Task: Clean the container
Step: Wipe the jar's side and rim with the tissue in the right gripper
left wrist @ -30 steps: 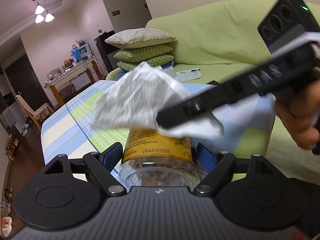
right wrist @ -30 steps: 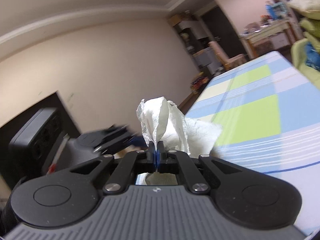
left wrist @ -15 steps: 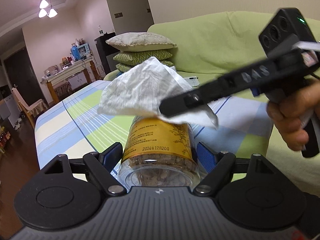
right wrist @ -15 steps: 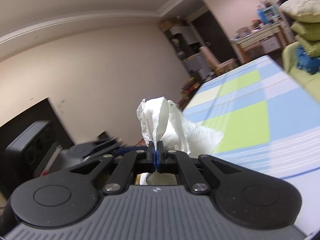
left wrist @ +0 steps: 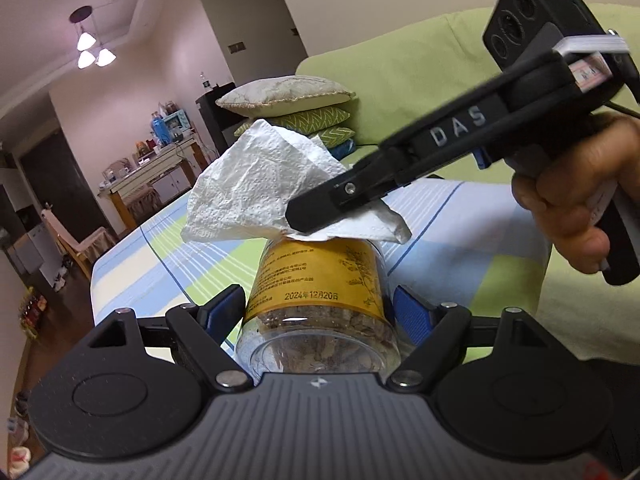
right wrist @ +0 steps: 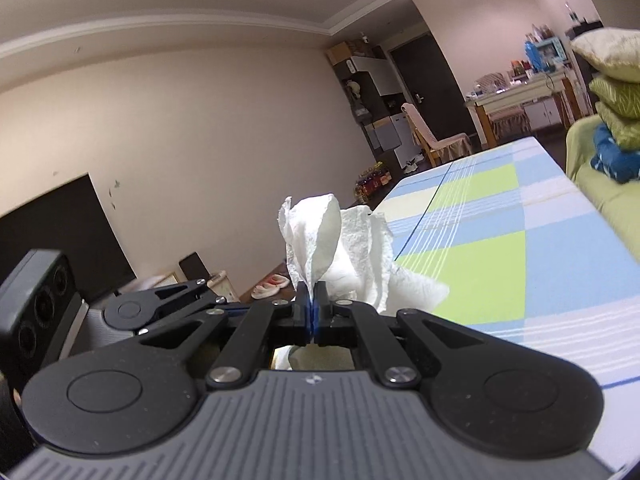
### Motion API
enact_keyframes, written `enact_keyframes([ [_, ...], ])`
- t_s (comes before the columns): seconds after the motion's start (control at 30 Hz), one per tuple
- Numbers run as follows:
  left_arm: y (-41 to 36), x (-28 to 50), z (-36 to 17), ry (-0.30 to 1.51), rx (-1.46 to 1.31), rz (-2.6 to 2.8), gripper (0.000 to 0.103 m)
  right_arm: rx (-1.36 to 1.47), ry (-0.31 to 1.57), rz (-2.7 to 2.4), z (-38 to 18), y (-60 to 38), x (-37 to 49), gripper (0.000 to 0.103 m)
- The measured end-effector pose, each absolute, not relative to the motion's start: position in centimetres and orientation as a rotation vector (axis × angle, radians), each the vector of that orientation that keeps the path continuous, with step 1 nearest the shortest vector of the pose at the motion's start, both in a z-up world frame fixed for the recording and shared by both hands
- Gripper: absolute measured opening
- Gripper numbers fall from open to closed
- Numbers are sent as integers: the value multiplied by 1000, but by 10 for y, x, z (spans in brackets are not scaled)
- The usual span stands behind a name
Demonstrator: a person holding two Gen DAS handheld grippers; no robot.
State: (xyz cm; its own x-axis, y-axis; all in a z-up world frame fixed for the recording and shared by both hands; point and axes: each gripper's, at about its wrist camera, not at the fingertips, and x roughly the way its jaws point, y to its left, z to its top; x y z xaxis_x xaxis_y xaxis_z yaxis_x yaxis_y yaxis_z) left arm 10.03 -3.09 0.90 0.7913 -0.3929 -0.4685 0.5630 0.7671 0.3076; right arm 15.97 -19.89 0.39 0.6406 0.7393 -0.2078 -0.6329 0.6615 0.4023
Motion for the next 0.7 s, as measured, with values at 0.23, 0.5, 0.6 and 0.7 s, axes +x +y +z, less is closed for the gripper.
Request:
enact_keyframes([
  [0.23,14,125,10,487,85,-559,83,308,383,790,7,-196,154,0],
  [0.5,-2,113,11,435,267,-549,83,301,403,920,7,-179,136,0],
  [0.6,-12,106,9,415,335,-542,83,265,386,918,9,-174,135,0],
  [0.7,-17,104,9,415,363,-543,83,305,373,836,9,-186,146,0],
])
